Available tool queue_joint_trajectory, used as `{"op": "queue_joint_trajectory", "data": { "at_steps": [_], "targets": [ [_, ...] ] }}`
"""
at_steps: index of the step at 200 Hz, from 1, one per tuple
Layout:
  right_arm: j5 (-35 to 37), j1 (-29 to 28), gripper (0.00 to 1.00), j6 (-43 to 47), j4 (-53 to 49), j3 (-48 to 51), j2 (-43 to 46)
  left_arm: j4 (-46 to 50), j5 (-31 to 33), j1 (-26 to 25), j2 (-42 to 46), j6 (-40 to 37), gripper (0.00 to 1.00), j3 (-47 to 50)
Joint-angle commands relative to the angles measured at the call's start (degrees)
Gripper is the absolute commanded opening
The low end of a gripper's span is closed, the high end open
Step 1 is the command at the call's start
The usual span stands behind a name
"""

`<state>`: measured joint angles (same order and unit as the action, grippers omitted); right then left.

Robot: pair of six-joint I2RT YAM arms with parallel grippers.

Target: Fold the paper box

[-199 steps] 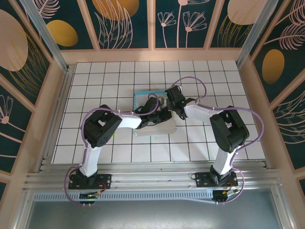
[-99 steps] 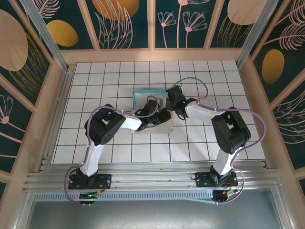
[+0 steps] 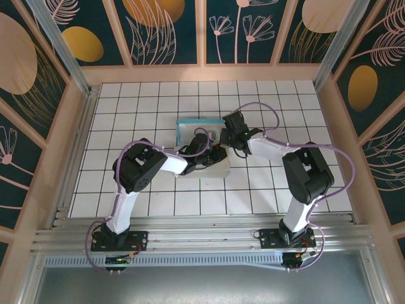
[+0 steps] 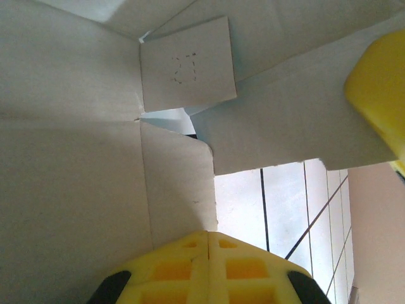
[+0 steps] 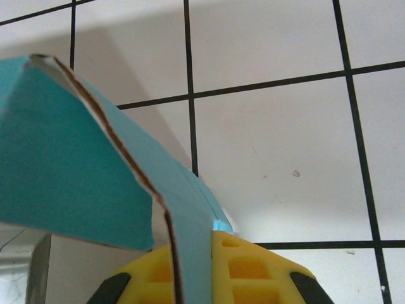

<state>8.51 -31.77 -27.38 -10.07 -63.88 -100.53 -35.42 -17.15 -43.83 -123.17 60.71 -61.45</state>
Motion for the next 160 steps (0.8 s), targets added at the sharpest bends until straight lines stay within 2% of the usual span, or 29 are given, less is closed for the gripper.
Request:
{"op": "queue_joint_trajectory", "data": {
  "at_steps": [1,32,54,135,160],
  "targets": [
    [-4.03,0.11,0.02,-0.75,-4.08,-3.29,-0.1,5.82,0.62,-0.51,-3.39,-0.98,0.0,0.81],
    [-10.27,2.41,0.02,-1.58,-3.81,-4.55,-1.22,5.82,0.45,-0.51,-3.58,-1.12,0.0,0.51],
    [-11.67,2.41,0.02,-1.71,-4.16,-5.03,-2.64,5.98,0.36,-0.55,-3.46,-1.08,0.0,0.19],
    [-3.27,-0.05,0.01,-2.64,3.51,4.97,-4.11,4.09,0.32,-0.55,0.8,-0.65,0.0,2.05],
    [-1.03,-0.54,0.01,-2.86,3.02,5.82,-4.87,3.63,1.17,-0.55,4.63,-0.32,0.07,4.02]
  ]
}}
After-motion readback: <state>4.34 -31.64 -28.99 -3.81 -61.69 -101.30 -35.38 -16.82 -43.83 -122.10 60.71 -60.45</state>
